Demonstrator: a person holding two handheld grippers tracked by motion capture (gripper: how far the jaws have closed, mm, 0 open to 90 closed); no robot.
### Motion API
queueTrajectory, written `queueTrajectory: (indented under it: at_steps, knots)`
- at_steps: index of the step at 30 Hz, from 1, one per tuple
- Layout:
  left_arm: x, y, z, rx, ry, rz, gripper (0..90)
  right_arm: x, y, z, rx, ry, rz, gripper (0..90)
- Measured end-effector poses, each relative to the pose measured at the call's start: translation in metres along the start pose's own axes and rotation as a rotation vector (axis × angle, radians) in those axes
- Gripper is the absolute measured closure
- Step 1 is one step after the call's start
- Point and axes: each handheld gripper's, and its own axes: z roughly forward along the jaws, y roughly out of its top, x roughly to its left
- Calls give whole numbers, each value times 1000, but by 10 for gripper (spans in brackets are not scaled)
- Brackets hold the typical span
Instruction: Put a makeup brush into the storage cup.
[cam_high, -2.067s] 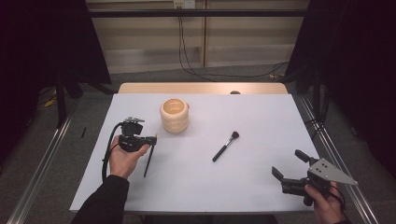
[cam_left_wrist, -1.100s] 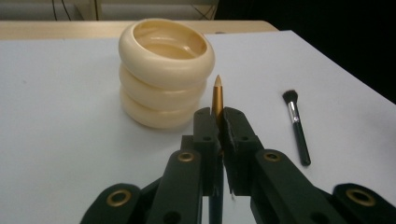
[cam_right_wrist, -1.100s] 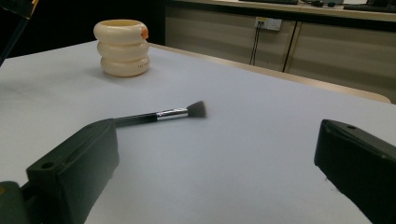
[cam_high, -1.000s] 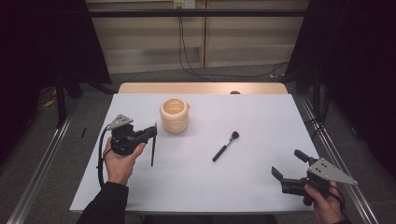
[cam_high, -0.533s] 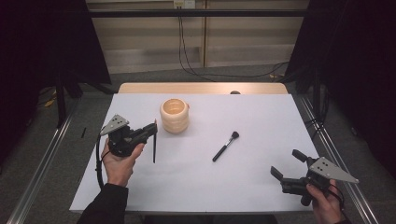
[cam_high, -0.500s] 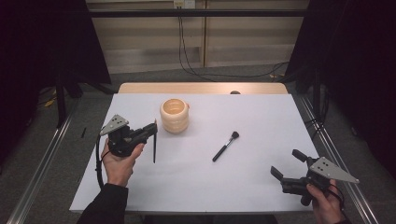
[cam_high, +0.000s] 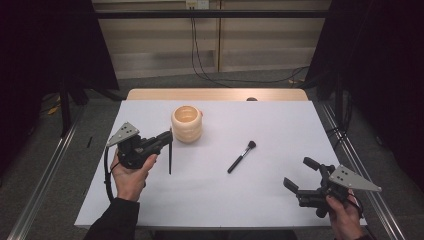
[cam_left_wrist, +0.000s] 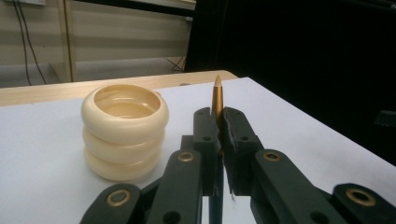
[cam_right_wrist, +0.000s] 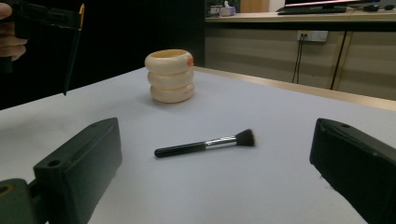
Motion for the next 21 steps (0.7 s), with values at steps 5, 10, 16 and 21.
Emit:
queueTrajectory:
  at_steps: [5, 10, 16, 21]
  knots:
    - [-7, 0, 5, 6, -16, 12, 848, 11, 2, 13, 35, 63, 9, 48]
    - [-10, 0, 10, 6, -41, 10, 848, 19, 4, 27, 50, 101, 10, 52]
    - [-15, 0, 12, 11, -60, 21, 848, 27, 7, 42, 37, 177, 13, 37]
    - [-29, 3, 14, 4, -83, 33, 848, 37, 12, 58, 56, 213, 6, 14]
